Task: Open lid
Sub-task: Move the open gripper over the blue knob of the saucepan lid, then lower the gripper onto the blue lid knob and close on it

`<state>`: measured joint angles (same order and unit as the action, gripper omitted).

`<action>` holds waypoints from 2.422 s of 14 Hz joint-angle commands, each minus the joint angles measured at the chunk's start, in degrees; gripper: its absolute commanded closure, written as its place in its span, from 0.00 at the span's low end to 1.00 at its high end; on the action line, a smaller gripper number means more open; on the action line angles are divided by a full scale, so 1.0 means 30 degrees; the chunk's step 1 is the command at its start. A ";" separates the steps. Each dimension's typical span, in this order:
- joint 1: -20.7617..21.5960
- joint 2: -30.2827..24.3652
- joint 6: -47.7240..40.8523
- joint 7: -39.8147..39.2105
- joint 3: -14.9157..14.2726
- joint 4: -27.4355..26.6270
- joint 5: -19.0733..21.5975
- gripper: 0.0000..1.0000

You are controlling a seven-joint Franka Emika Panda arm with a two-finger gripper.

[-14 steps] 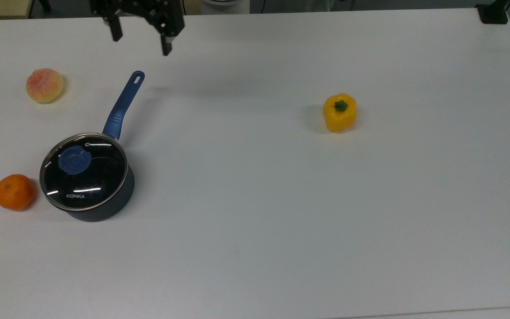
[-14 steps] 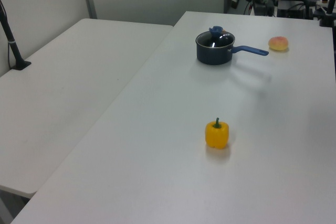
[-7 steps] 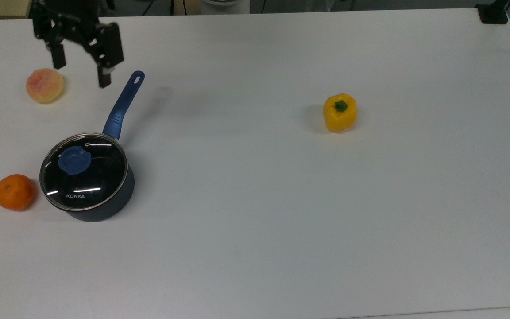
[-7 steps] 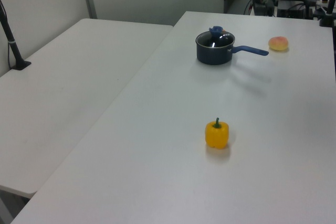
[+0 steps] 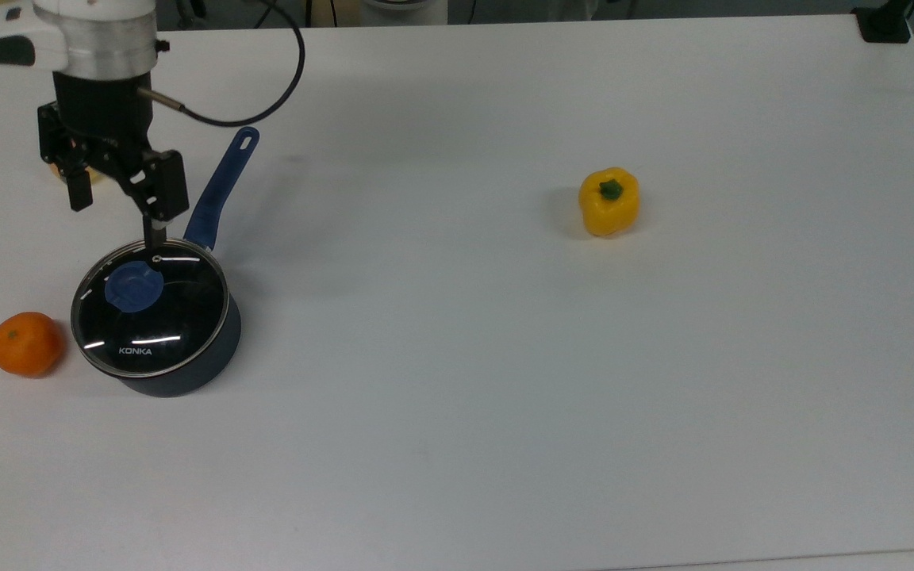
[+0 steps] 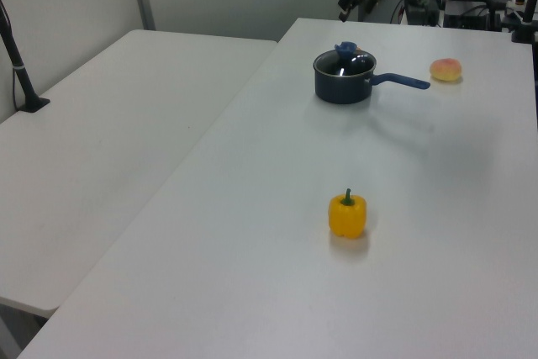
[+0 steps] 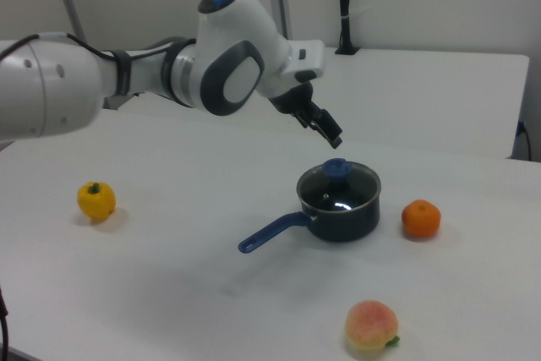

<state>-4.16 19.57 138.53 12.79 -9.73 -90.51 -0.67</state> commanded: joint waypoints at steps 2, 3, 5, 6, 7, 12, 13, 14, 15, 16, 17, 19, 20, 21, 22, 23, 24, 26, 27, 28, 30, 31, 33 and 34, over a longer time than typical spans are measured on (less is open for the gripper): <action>-0.0018 0.2055 0.1191 0.0540 -0.0153 0.1137 -0.0421 0.00; -0.0018 0.2380 0.1690 0.0569 -0.0125 0.1137 -0.0654 0.00; -0.0047 0.2821 0.2482 0.0977 -0.0124 0.1137 -0.0918 0.00; -0.0047 0.2968 0.2660 0.1183 -0.0153 0.1108 -0.1297 0.00; -0.0047 0.3085 0.2691 0.1214 -0.0125 0.1108 -0.1561 0.00; -0.0076 0.3174 0.2720 0.1214 -0.0124 0.1079 -0.1710 0.00; -0.0106 0.3174 0.2720 0.1214 -0.0124 0.1050 -0.1740 0.00; -0.0106 0.3174 0.2691 0.1214 -0.0124 0.1020 -0.1856 0.00; -0.0135 0.3174 0.2691 0.1214 -0.0124 0.0991 -0.2002 0.00; -0.0164 0.3174 0.2691 0.1214 -0.0124 0.0962 -0.2236 0.00; -0.0194 0.3203 0.2691 0.1214 -0.0124 0.0903 -0.2644 0.00; -0.0281 0.3203 0.2691 0.1214 -0.0095 0.0874 -0.3116 0.00; -0.0311 0.3232 0.2691 0.1214 -0.0095 0.0786 -0.3146 0.00; -0.0311 0.3204 0.2662 0.1214 -0.0124 0.0670 -0.3146 0.00; -0.0311 0.3203 0.2662 0.1214 -0.0095 0.0639 -0.3146 0.00; -0.0311 0.3203 0.2633 0.1243 -0.0095 0.0610 -0.3117 0.00; -0.0311 0.3203 0.2632 0.1243 -0.0095 0.0581 -0.3117 0.00; -0.0311 0.3203 0.2603 0.1243 -0.0066 0.0464 -0.3117 0.00; -0.0282 0.3174 0.2574 0.1243 -0.0066 0.0405 -0.3117 0.00; -0.0311 0.3174 0.2603 0.1330 -0.0066 0.0173 -0.3088 0.00; -0.0311 0.3203 0.2603 0.2147 -0.0036 0.0141 -0.3117 0.00; -0.0311 0.3203 0.2603 0.2442 -0.0036 0.0112 -0.3146 0.00; -0.0311 0.3203 0.2574 0.2591 0.0051 -0.0004 -0.3146 0.00; -0.0282 0.3203 0.2574 0.2620 0.0051 -0.0092 -0.3146 0.00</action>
<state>-5.20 29.39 145.82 18.56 -9.72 -88.17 -8.55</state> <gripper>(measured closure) 0.000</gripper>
